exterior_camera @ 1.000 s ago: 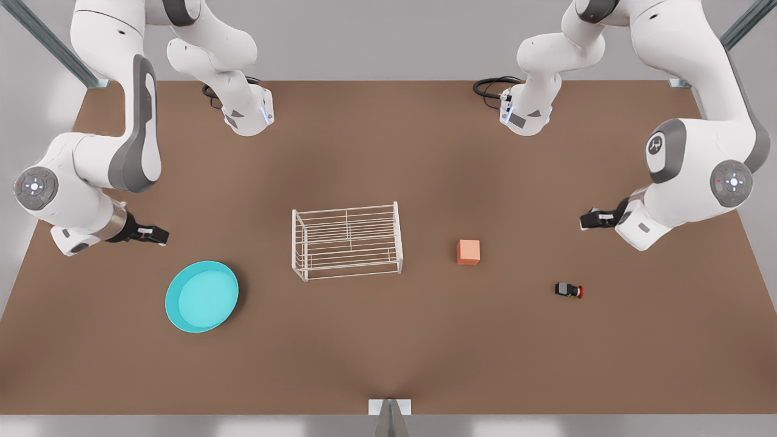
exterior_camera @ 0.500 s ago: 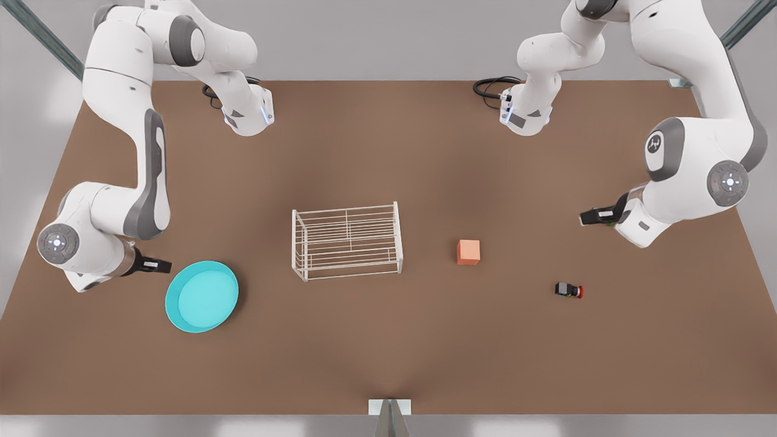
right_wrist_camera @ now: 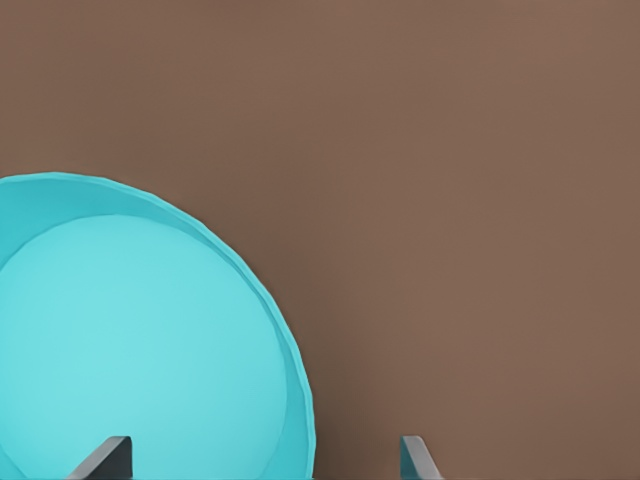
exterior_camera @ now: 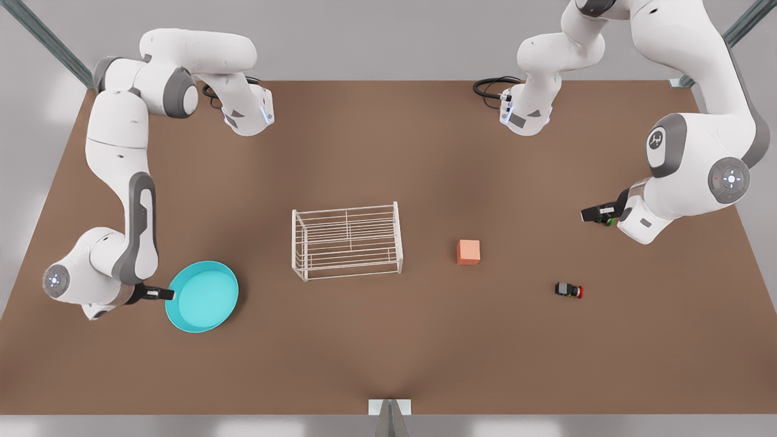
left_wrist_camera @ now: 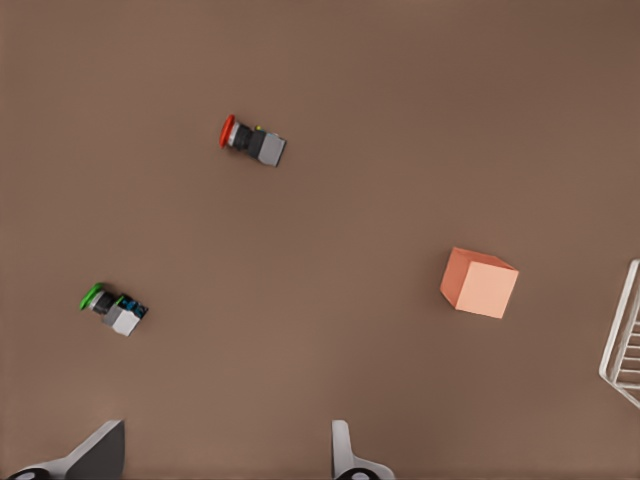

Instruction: Place the plate on the shelf with right arm and place the red button switch in the plate with left arm

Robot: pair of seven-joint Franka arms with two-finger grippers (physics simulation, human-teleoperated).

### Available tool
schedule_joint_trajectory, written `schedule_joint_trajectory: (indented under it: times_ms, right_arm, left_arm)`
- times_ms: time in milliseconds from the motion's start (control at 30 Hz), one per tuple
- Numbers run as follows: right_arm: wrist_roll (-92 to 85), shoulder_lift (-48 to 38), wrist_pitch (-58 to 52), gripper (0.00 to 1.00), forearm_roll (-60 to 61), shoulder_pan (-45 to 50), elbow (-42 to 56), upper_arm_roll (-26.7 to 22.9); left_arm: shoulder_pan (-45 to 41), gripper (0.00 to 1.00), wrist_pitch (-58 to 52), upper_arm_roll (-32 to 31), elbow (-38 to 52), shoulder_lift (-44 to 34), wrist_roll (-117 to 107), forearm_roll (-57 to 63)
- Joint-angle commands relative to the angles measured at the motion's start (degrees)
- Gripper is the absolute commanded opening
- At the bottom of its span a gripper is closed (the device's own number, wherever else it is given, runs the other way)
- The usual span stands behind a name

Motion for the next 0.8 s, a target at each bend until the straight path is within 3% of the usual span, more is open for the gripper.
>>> schedule_joint_trajectory:
  times_ms: [0, 133, 333, 467, 633, 767]
  right_arm:
    - [-22.4, 2.0, 4.4, 1.0, 0.4, -0.2, 0.5, 0.1]
    - [-22.4, 5.5, 5.2, 0.94, 0.6, -1.1, 0.6, 0.3]
    - [-21.6, 5.2, 4.1, 0.66, 0.8, -0.8, 0.6, 1.4]
    - [-21.8, 4.8, 2.0, 0.41, 0.6, -0.8, 0.6, 1.7]
    - [-22.2, 4.4, 0.4, 0.22, 0.4, -1.0, 0.8, 1.7]
    - [-22.0, 2.9, -1.7, 0.21, 0.8, -0.8, 0.8, 1.7]
  left_arm:
    - [0.0, 1.0, -0.2, 0.0, 0.0, -0.1, -2.2, 1.0]
    - [-0.2, 1.0, -0.2, 0.0, 0.0, -0.1, -2.2, 1.3]
    - [-0.2, 1.0, -0.2, 0.0, 0.0, -0.1, -2.2, 1.3]
    - [-0.2, 1.0, -0.1, 0.0, 0.0, -0.1, -2.2, 1.4]
    - [-0.2, 1.0, -0.2, 0.0, 0.0, 0.0, -2.2, 2.0]
    - [-0.2, 1.0, -0.2, 0.0, 0.0, 0.0, -2.2, 2.0]
